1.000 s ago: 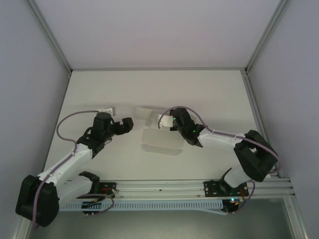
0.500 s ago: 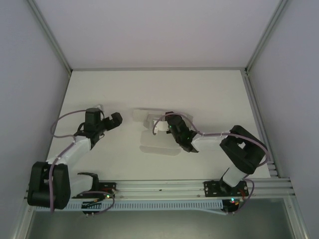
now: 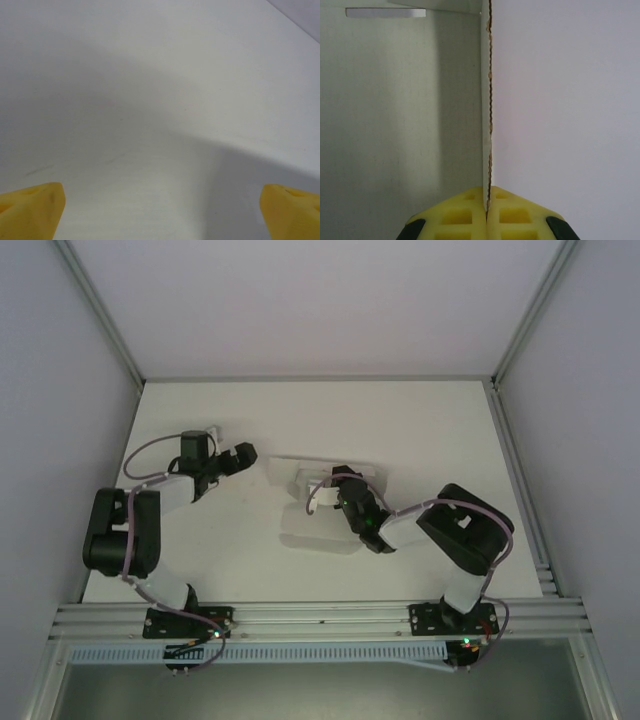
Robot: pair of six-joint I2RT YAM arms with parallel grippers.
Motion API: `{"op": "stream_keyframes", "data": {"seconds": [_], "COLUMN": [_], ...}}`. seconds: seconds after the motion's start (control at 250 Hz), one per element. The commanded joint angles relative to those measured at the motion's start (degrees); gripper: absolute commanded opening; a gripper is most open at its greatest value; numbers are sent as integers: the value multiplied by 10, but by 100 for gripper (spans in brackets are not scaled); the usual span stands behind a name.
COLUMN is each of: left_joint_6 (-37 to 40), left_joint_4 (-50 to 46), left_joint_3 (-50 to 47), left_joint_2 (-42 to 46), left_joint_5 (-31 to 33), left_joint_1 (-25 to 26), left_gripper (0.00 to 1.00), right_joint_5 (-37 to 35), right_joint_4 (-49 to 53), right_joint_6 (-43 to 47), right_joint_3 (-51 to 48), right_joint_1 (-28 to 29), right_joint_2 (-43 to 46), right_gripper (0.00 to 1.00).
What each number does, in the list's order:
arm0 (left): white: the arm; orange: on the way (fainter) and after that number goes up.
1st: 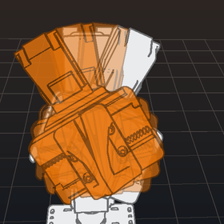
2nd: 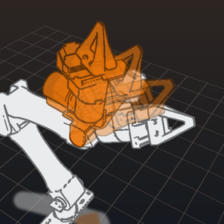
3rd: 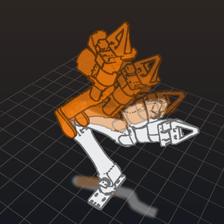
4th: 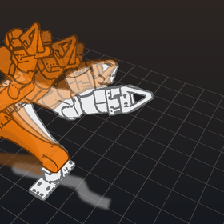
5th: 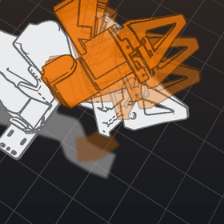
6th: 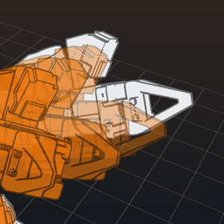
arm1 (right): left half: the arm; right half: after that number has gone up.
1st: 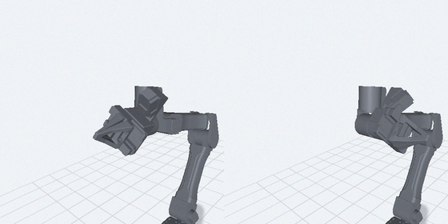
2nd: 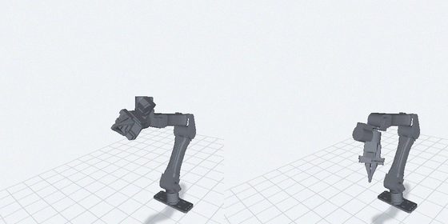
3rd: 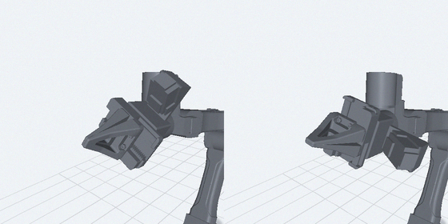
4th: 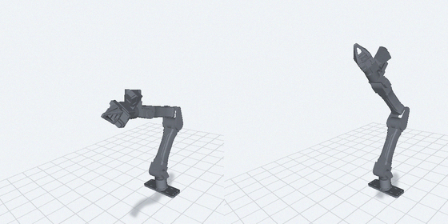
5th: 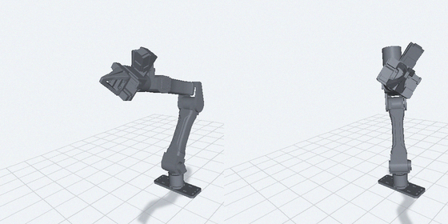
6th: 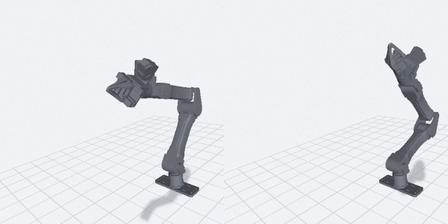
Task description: Assemble paper box
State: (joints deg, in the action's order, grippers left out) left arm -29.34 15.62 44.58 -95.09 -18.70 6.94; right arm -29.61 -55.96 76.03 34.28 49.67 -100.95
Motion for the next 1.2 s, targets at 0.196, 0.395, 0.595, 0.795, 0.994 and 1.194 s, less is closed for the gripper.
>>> {"op": "stream_keyframes", "data": {"seconds": [0.196,0.395,0.595,0.795,0.994,1.194], "left_joint_6": [34,42,28,60,79,102], "left_joint_4": [42,90,162,168,158,137], "left_joint_3": [60,41,6,-17,-33,-39], "left_joint_2": [-101,-124,-129,-90,-56,-40], "left_joint_5": [-116,-212,-269,-300,-303,-303], "left_joint_1": [0,11,20,44,62,88], "left_gripper": [100,100,92,82,78,72], "right_joint_5": [4,3,3,2,-1,-1], "right_joint_4": [-11,-6,-1,13,12,23], "right_joint_6": [-30,-43,-45,-56,-59,-63], "right_joint_3": [0,2,5,9,8,8], "right_joint_1": [4,4,3,3,3,4], "right_joint_2": [9,10,15,22,24,29], "right_gripper": [0,0,0,0,0,0]}}
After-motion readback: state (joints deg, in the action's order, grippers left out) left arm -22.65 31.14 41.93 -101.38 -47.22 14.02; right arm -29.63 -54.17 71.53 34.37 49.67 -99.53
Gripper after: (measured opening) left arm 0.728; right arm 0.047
